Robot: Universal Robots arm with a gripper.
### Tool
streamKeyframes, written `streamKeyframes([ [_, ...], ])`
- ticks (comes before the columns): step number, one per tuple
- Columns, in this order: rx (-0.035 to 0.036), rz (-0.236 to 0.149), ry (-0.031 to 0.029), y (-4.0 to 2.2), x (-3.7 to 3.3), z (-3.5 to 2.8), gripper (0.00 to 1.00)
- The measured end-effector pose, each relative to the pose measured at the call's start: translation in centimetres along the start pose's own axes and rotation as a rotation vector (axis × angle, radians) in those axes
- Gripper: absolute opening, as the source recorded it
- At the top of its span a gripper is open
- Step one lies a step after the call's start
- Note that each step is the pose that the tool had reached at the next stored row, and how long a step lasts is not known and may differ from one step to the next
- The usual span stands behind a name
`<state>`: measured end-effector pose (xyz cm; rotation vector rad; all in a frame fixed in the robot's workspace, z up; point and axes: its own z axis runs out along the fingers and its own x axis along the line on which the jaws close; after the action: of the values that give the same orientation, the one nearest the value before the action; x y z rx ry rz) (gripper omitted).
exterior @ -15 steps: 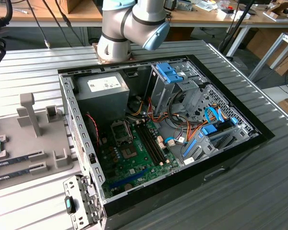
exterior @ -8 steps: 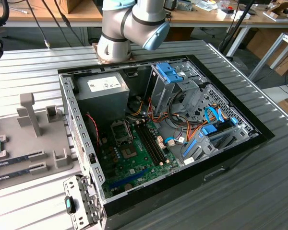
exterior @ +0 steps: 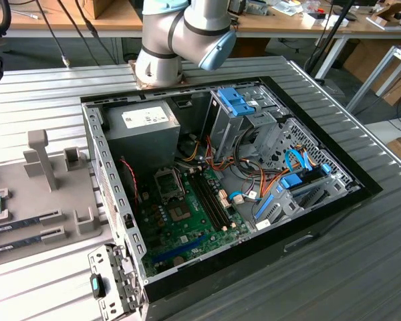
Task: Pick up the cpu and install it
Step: 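Reach for the cpu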
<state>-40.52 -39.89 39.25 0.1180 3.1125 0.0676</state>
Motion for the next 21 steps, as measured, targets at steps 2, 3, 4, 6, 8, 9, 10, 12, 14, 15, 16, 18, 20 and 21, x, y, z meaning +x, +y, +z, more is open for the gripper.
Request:
streamKeyframes([
  [2,0.0000,0.000,0.0000,0.00,0.04,0.01,0.11],
  [3,0.0000,0.000,0.0000,-0.01,0.06,0.01,0.11],
  [4,0.0000,0.000,0.0000,-0.01,0.07,0.02,0.11],
  [6,0.0000,0.000,0.0000,-0.01,0.10,0.03,0.11],
  [8,0.0000,0.000,0.0000,-0.01,0.14,0.03,0.11],
  [9,0.0000,0.000,0.0000,-0.01,0.15,0.04,0.11],
  [10,0.0000,0.000,0.0000,-0.02,0.17,0.04,0.11],
  [12,0.0001,0.000,0.0001,-0.02,0.24,0.04,0.11],
  [14,0.0000,0.000,0.0001,-0.03,0.31,0.04,0.11],
  [15,0.0000,0.000,0.0001,-0.03,0.35,0.05,0.11],
  [16,0.0000,0.000,0.0000,-0.03,0.39,0.05,0.11],
  [18,-0.0001,0.000,0.0000,-0.04,0.48,0.05,0.11],
  [20,0.0000,0.000,0.0000,-0.04,0.54,0.05,0.11],
  [21,0.0000,0.000,0.0001,-0.05,0.58,0.05,0.11],
])
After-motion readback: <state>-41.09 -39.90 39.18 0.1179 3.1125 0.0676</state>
